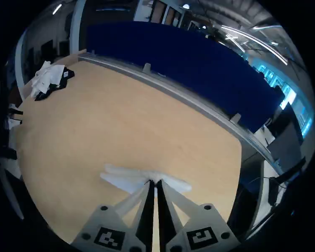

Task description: Fold towel

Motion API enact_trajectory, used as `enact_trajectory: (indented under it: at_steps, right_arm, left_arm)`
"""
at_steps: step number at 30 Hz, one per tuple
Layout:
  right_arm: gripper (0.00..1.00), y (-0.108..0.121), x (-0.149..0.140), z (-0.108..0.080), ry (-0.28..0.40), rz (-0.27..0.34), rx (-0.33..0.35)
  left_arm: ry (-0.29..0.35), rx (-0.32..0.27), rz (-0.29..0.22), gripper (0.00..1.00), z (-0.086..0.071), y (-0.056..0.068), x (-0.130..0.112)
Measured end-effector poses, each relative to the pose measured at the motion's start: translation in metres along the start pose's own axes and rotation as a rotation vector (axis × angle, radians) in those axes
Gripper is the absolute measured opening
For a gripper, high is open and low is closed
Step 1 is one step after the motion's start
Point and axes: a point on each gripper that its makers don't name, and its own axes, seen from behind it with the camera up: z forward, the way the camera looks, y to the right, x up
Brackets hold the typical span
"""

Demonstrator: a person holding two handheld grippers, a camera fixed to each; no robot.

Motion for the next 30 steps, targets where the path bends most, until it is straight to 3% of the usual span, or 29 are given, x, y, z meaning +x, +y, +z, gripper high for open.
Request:
enact_trajectory:
  at_steps: [10, 20, 30]
  right_arm:
    - [0.04, 0.002, -0.021, 0.006, -0.028, -0.002, 0.009]
    - [0.04, 0.001, -0.084, 0.004, -0.115, 0.011, 0.006]
    - [0.04, -0.001, -0.15, 0.005, -0.2, 0.072, -0.024]
  left_arm:
    - [-0.004, 0.004, 0.001, 0.92, 0.003, 0.003, 0.001]
    - [-0.012, 0.004, 0.012, 0.92, 0.006, 0.008, -0.001]
    - [-0.019, 0.007, 0.027, 0.92, 0.007, 0.01, -0.003]
